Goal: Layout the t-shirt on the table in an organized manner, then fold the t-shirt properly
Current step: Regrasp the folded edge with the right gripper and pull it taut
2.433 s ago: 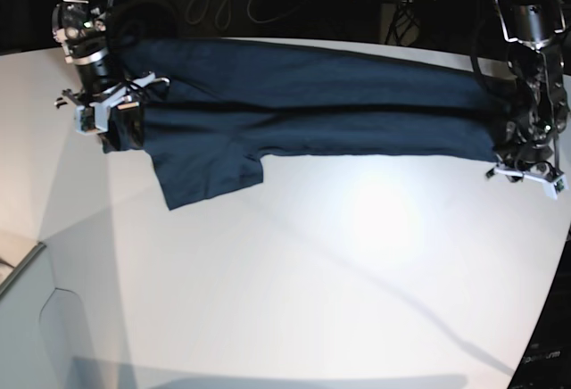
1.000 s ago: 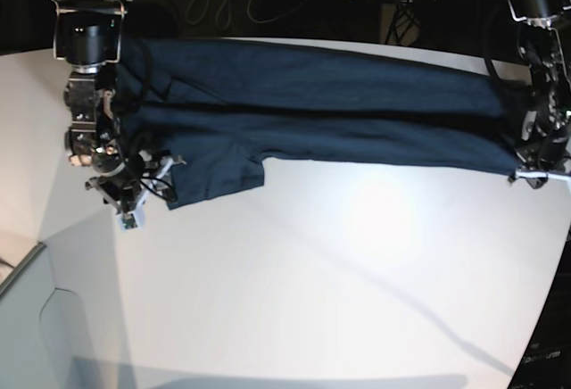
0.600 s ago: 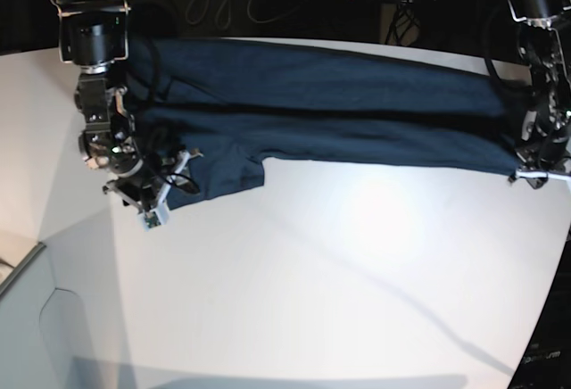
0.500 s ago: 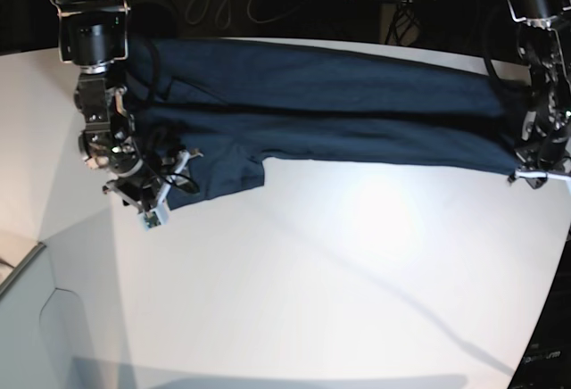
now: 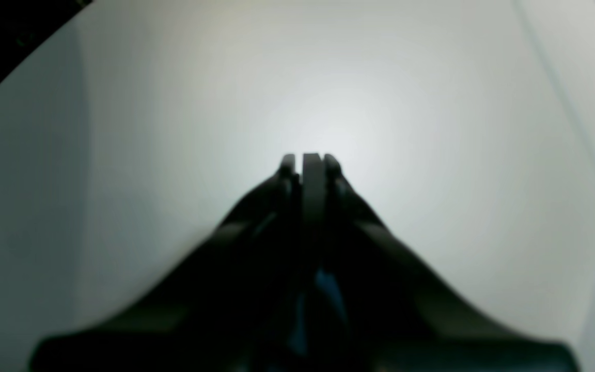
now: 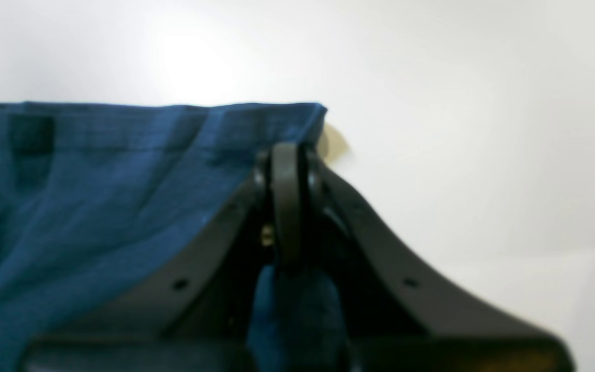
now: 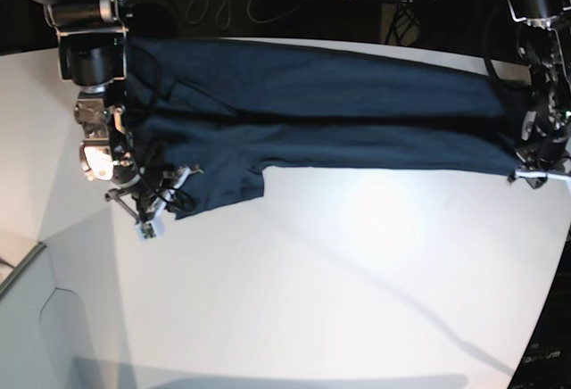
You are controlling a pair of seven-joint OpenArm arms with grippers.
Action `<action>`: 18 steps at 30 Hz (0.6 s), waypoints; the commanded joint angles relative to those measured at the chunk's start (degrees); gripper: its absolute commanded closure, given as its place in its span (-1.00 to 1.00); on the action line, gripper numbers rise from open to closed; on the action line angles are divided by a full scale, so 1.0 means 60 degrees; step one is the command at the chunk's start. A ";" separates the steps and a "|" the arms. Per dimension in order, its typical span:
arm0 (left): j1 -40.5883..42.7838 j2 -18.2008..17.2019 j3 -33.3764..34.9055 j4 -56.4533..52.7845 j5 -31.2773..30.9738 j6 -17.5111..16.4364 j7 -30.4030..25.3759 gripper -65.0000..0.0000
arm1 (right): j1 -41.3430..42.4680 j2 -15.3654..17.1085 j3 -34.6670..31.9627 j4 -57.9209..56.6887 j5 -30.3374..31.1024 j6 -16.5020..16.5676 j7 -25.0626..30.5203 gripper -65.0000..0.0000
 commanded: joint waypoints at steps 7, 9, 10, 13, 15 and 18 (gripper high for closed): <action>-0.0131 -0.0185 -0.0061 0.0248 -0.0046 -0.0024 -0.0221 1.00 | -0.0922 0.0084 0.0083 0.2728 -0.0259 0.0010 -0.0741 1.00; -0.0146 -0.0185 -0.0061 0.0248 -0.0046 -0.0024 -0.0236 1.00 | -0.1200 0.0069 0.0083 0.3754 -0.0259 0.0010 -0.0741 1.00; -0.0161 -0.0185 -0.0061 0.0248 -0.0046 -0.0024 -0.0251 1.00 | -0.1317 0.0040 0.0097 0.4237 -0.0259 0.0010 -0.0741 1.00; -0.0395 -0.0170 -0.0061 0.0248 -0.0046 -0.0024 -0.0221 1.00 | -0.1625 0.0025 0.0097 0.5380 -0.0259 0.0010 -0.0741 1.00; -0.0410 -0.0170 -0.0075 0.0248 -0.0046 -0.0024 -0.0221 1.00 | -0.1830 0.0025 0.0097 0.6040 -0.0259 0.0010 -0.0741 1.00; -0.0527 -0.0170 -0.0075 0.0512 -0.0061 -0.0024 -0.0251 1.00 | -0.2050 0.0025 0.0112 0.6831 -0.0244 0.0010 -0.0741 1.00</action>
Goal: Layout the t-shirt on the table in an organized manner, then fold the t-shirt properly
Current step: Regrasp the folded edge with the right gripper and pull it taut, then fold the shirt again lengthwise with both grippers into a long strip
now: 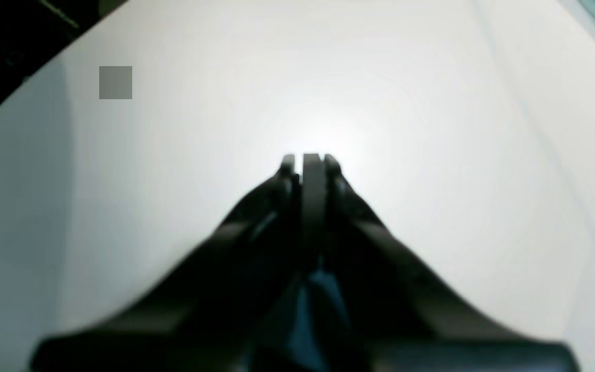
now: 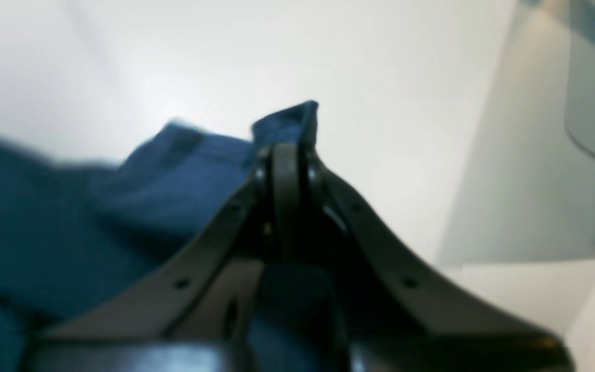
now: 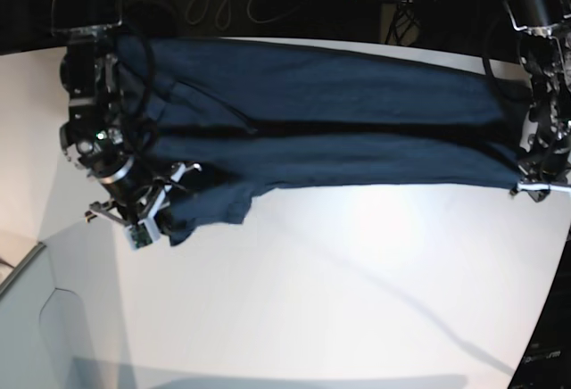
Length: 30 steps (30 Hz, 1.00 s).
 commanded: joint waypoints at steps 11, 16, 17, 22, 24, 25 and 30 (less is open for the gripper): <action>-0.0785 -0.0034 -0.0068 0.0385 -0.0017 -0.0031 -0.0280 1.00 | -0.0564 0.0047 0.0058 0.2153 0.0120 -0.0001 0.0410 1.00; -0.1240 -0.0005 0.0005 0.0385 -0.0017 -0.0031 -0.0280 1.00 | -0.0887 -0.0246 0.0688 0.2461 0.0135 -0.0001 0.0425 1.00; -0.1342 -0.0005 0.0005 0.0371 -0.0017 -0.0031 -0.0280 1.00 | -0.0901 -0.0349 0.0951 0.2475 0.0135 0.0014 0.0425 1.00; -0.1533 -0.0005 0.0005 0.0253 -0.0017 -0.0031 -0.0280 1.00 | -0.1077 -0.0642 0.1581 0.2519 0.0149 0.0029 0.0425 1.00; -0.1811 -0.0005 0.0020 -0.0113 -0.0017 -0.0031 -0.0280 1.00 | -0.1268 -0.0642 0.1581 0.2578 0.0149 0.0029 0.0440 1.00; -0.1899 -0.0005 0.0020 -0.0362 -0.0017 -0.0031 -0.0280 1.00 | -0.1297 -0.0657 0.1581 0.2651 0.0149 0.0029 0.0440 1.00; -0.2089 -0.0005 0.0005 -0.0963 -0.0017 -0.0046 -0.0294 1.00 | -0.1532 -0.0759 0.1537 0.2915 0.0149 0.0029 0.0440 1.00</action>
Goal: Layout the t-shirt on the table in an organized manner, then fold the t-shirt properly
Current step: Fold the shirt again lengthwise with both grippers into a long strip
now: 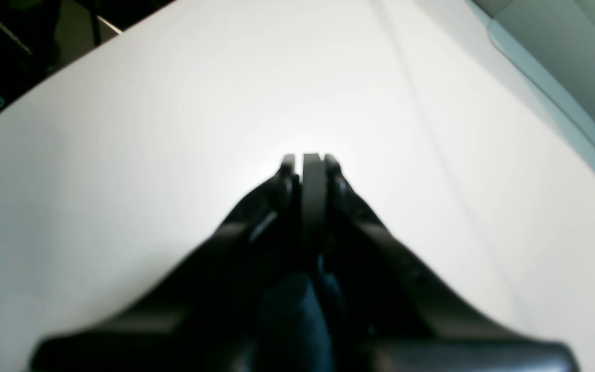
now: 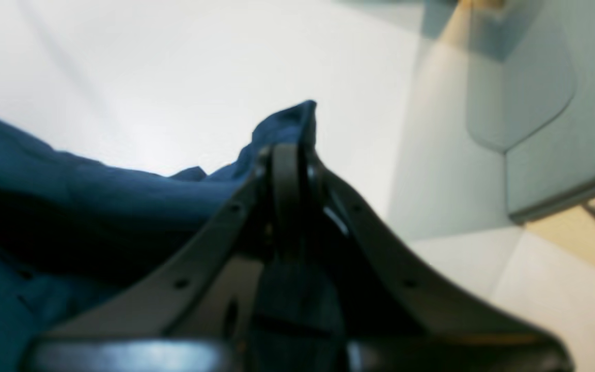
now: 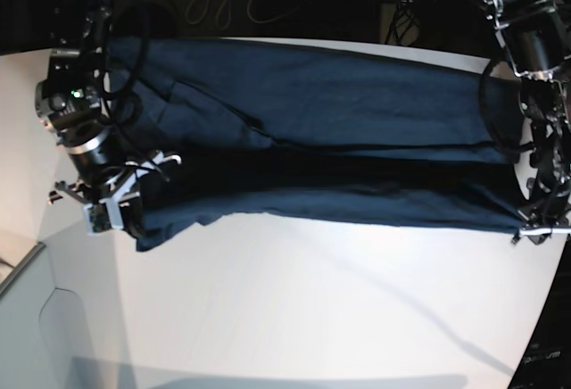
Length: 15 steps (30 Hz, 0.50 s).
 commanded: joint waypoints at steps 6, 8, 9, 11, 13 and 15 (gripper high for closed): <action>-0.0122 -0.0183 -0.0097 0.0167 -0.0028 -0.0064 -0.0236 1.00 | -0.0518 -0.0327 0.0062 0.0432 0.0106 0.0014 0.0207 1.00; -0.0078 -0.0183 -0.0112 0.0181 -0.0028 -0.0064 -0.0236 1.00 | -0.0811 -0.0401 0.0062 0.0461 0.0106 0.0014 0.0207 1.00; 0.0083 -0.0183 -0.0126 0.0181 -0.0028 -0.0064 -0.0236 1.00 | -0.0958 -0.0474 0.0062 0.0490 0.0106 0.0014 0.0221 1.00; 0.0347 -0.0183 -0.0126 0.0181 -0.0028 -0.0064 -0.0251 1.00 | -0.1309 -0.0518 0.0062 0.0578 0.0106 0.0014 0.0368 1.00; 0.0552 -0.0183 -0.0141 0.0181 -0.0042 -0.0064 -0.0251 1.00 | -0.1895 -0.0533 0.0033 0.0652 0.0106 0.0014 0.0851 1.00; 0.0757 -0.0183 -0.0185 0.0181 -0.0042 -0.0064 -0.0251 1.00 | -0.2423 -0.0533 0.0004 0.0652 0.0106 0.0014 0.1496 1.00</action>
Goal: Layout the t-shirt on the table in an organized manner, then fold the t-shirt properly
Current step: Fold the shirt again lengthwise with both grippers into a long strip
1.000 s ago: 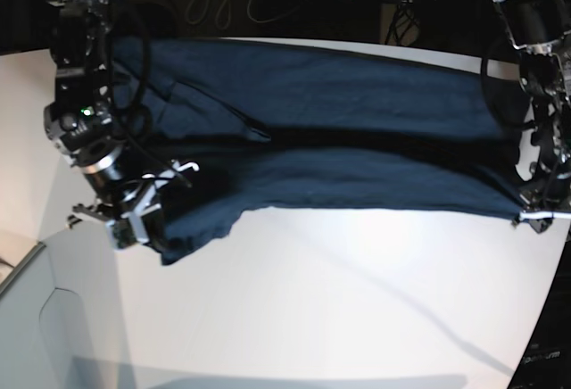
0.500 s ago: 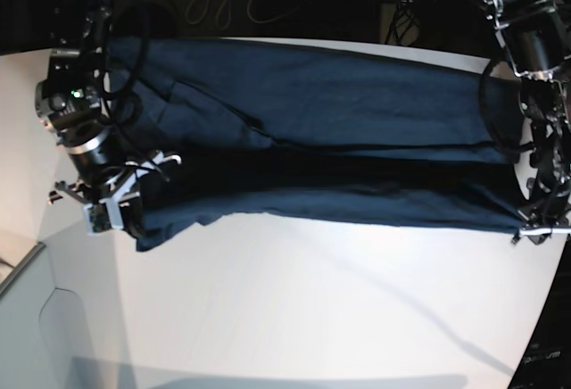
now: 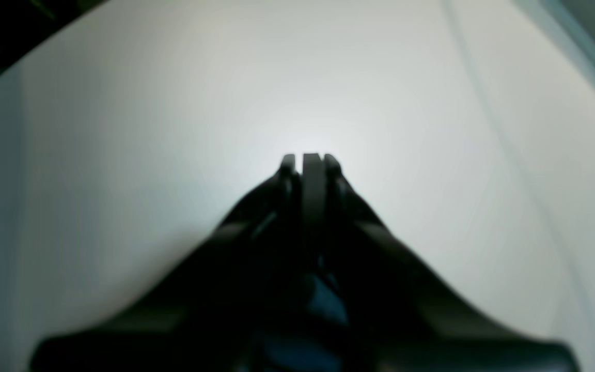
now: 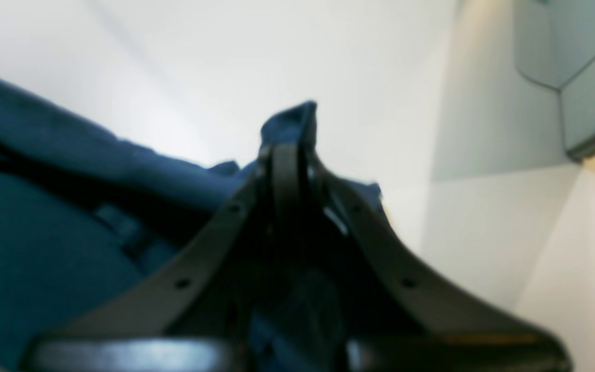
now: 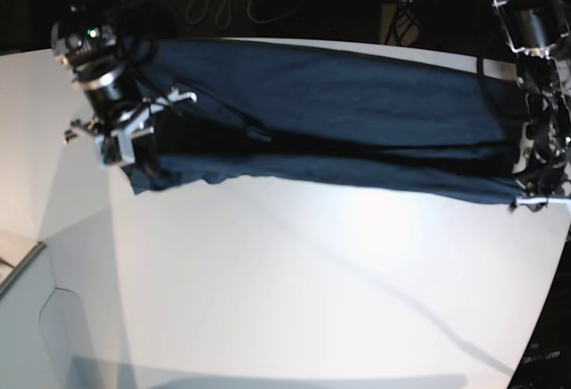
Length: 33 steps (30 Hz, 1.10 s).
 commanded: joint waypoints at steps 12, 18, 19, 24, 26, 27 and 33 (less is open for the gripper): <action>0.0499 0.0487 -0.1753 0.0185 -0.0061 -0.2200 -0.0156 1.00 | -0.1752 -0.0224 0.0051 0.0215 0.0102 -0.0004 0.2514 1.00; 0.0836 0.0560 -0.2296 0.0185 -0.0061 -0.2434 -0.0170 1.00 | -0.2294 -0.0224 0.0037 0.0141 0.0102 -0.0004 0.2661 1.00; 0.0924 0.0560 -0.2296 0.0185 -0.0061 -0.2434 -0.0200 1.00 | -0.2411 -0.0224 0.0022 0.0141 0.0102 -0.0004 0.2661 1.00; 0.1173 0.0575 -0.2296 0.0185 -0.0061 -0.2434 -0.0200 1.00 | -0.2894 -0.0224 -0.0168 0.0141 0.0073 -0.0004 0.2661 1.00; 0.1188 0.0575 -0.2296 0.0185 -0.0061 -0.2434 -0.0200 1.00 | -0.3114 -0.0224 -0.0418 0.0141 0.0058 -0.0004 0.2661 1.00; 0.1202 0.0575 -0.2296 0.0185 -0.0061 -0.2434 -0.0200 1.00 | -0.3173 -0.0224 -0.0520 0.0127 0.0058 -0.0004 0.2661 1.00; 0.1393 0.0575 -0.2310 0.0200 -0.0061 -0.2434 -0.0200 1.00 | -0.3437 -0.0224 -0.0696 0.0054 0.0043 -0.0004 0.2631 1.00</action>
